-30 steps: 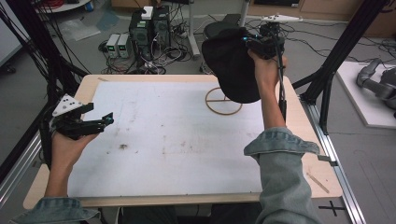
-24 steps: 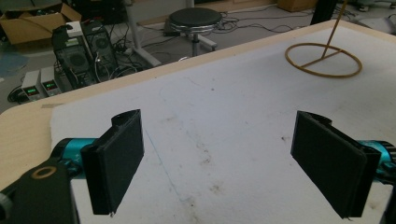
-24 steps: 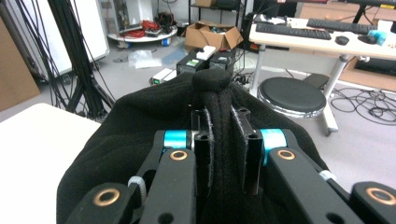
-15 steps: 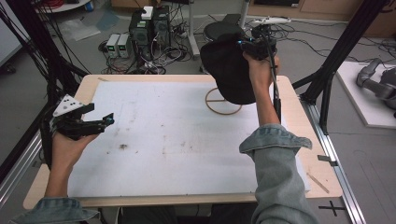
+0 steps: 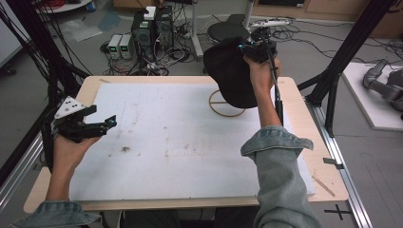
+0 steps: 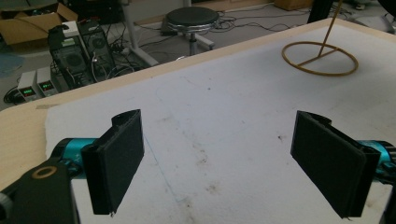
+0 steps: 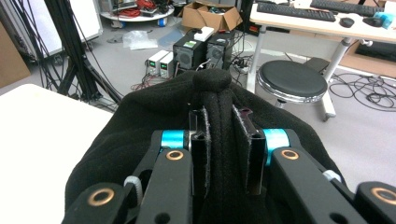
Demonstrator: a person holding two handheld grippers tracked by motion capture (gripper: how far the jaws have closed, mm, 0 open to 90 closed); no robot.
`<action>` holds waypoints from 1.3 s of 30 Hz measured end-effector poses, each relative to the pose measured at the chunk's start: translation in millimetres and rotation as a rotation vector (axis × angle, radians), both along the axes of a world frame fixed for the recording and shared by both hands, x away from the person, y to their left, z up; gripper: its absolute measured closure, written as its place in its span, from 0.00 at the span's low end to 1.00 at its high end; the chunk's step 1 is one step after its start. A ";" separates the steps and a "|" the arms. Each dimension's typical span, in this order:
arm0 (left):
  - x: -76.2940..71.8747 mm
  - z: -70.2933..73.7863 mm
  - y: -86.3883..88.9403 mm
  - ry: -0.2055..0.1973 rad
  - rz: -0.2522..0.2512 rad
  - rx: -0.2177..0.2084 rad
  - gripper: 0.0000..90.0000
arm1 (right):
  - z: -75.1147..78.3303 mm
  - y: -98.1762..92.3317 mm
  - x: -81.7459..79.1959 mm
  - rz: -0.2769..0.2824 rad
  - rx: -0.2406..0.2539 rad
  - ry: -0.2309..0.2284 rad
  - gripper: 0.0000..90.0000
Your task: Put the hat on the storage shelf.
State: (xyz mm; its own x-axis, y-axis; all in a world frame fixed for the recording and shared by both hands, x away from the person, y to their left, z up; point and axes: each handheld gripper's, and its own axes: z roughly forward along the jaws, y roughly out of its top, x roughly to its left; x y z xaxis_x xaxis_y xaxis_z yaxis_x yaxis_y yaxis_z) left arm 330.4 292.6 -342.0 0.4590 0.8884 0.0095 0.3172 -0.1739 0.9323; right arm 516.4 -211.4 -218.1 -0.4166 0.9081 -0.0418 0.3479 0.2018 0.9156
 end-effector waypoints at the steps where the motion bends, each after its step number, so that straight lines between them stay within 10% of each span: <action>1: 0.1 0.1 -0.1 -0.001 -0.002 0.002 0.20 | -0.4 0.1 0.3 -0.002 0.000 0.001 0.88; 39: -1.5 2.0 -0.9 -0.004 -0.010 0.006 0.20 | -9.2 -4.8 4.6 -0.003 0.060 0.041 0.61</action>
